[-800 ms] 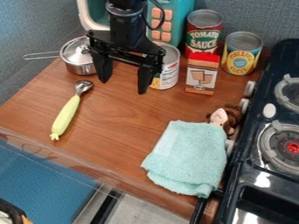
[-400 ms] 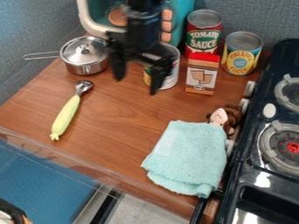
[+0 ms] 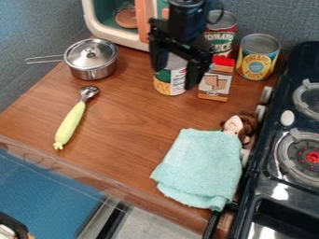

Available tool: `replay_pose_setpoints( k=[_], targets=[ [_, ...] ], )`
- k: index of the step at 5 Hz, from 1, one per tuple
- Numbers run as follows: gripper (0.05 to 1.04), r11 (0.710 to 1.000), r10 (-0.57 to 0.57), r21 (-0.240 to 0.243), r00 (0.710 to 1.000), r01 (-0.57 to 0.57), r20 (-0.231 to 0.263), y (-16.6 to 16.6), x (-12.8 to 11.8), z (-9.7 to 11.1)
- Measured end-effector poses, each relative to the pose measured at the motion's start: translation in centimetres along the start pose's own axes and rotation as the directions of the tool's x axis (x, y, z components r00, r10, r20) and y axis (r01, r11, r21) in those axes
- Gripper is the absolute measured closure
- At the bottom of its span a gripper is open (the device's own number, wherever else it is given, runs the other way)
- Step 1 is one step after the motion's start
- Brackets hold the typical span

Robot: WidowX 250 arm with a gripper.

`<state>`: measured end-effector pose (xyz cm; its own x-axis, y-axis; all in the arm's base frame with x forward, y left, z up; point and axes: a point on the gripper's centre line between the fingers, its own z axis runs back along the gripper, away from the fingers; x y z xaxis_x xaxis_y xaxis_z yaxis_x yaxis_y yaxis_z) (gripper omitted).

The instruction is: Moved the box to the center of the table on its side position

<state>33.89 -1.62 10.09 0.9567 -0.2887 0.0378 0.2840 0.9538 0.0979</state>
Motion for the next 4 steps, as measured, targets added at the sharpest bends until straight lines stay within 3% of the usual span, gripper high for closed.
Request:
replay_pose_setpoints(
  k=[2,4],
  targets=[
    [0.084,0.985,-0.171,0.013,0.985,0.171,0.002,0.9,3.5,2.0],
    [0.084,0.919,-0.393,-0.045,0.919,0.392,-0.033,2.3,5.3,2.5]
  ],
)
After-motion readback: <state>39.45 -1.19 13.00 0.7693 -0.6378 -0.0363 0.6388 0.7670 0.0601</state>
